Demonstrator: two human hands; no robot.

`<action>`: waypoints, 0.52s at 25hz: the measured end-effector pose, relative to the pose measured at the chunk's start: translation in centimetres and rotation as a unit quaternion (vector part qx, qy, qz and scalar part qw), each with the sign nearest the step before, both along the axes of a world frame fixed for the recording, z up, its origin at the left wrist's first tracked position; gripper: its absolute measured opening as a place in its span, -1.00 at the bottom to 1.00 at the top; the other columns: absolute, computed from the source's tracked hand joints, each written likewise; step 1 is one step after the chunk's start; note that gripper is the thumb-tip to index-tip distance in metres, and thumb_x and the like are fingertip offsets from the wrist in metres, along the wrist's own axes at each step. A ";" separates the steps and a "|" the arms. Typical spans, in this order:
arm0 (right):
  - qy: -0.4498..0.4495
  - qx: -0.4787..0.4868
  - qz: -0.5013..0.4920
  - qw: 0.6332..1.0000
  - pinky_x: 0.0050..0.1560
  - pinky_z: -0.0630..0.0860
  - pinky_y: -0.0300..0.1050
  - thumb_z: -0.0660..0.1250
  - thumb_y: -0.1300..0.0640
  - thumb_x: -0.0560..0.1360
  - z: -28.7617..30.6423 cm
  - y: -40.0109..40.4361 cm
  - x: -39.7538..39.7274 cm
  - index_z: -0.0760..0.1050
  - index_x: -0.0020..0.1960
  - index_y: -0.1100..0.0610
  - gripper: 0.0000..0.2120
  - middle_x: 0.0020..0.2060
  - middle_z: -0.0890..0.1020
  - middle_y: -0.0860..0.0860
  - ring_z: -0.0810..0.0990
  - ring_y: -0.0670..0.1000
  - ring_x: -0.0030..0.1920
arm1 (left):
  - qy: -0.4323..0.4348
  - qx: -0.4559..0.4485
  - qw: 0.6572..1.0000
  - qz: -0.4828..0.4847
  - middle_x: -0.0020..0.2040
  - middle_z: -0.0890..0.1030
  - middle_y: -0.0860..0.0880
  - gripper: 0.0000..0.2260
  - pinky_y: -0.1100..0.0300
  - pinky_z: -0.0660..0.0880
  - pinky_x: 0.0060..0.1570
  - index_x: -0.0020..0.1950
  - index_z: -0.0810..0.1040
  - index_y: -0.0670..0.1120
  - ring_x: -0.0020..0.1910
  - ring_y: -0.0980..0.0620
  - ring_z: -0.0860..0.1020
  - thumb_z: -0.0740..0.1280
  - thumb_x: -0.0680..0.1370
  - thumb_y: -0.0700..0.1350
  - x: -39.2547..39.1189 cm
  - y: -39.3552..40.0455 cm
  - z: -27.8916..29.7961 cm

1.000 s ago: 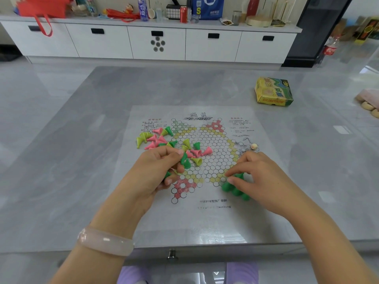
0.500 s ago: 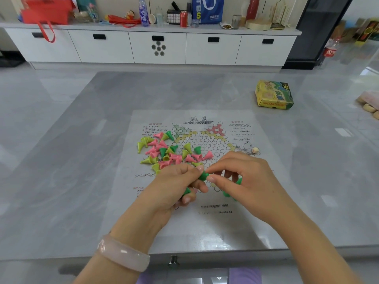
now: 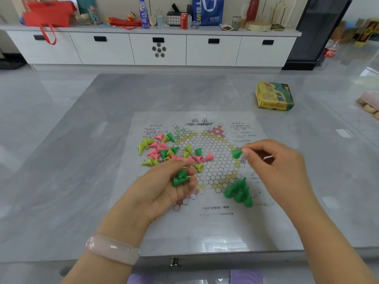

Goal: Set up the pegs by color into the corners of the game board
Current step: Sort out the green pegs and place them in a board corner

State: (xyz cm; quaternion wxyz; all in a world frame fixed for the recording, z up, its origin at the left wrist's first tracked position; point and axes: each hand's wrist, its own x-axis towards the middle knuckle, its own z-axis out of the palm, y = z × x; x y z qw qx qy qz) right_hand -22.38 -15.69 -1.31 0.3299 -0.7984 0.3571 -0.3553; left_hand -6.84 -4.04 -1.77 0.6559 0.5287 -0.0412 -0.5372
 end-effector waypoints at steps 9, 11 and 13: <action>0.033 0.010 -0.083 0.996 -0.27 0.34 -0.60 0.33 0.15 0.45 -0.5 -1.4 -1.2 0.58 -0.19 0.02 -0.91 -0.32 0.58 -0.17 0.48 -0.35 -0.29 | -0.721 0.215 0.647 -0.125 0.01 0.48 0.02 -0.74 0.25 0.31 -0.15 0.21 0.48 0.06 0.00 0.05 0.47 0.22 0.54 0.01 -0.2 -1.1 -2.3; 0.046 0.013 -0.081 0.996 -0.28 0.34 -0.59 0.33 0.16 0.45 -0.6 -1.6 -1.4 0.58 -0.21 0.01 -0.90 -0.32 0.58 -0.18 0.48 -0.34 -0.29 | -0.732 0.218 0.634 -0.118 0.12 0.47 0.00 -0.71 0.25 0.31 -0.14 0.26 0.44 0.04 0.10 0.03 0.47 0.21 0.55 0.01 -0.7 -1.6 -2.7; 0.074 0.029 -0.074 0.994 -0.29 0.34 -0.59 0.33 0.16 0.45 -0.9 -1.8 -1.5 0.59 -0.21 0.03 -0.90 -0.32 0.58 -0.18 0.49 -0.30 -0.31 | -0.732 0.224 0.636 -0.103 0.11 0.48 0.00 -0.76 0.23 0.33 -0.16 0.21 0.45 -0.02 0.08 0.01 0.48 0.20 0.56 -0.05 -0.6 -2.0 -2.9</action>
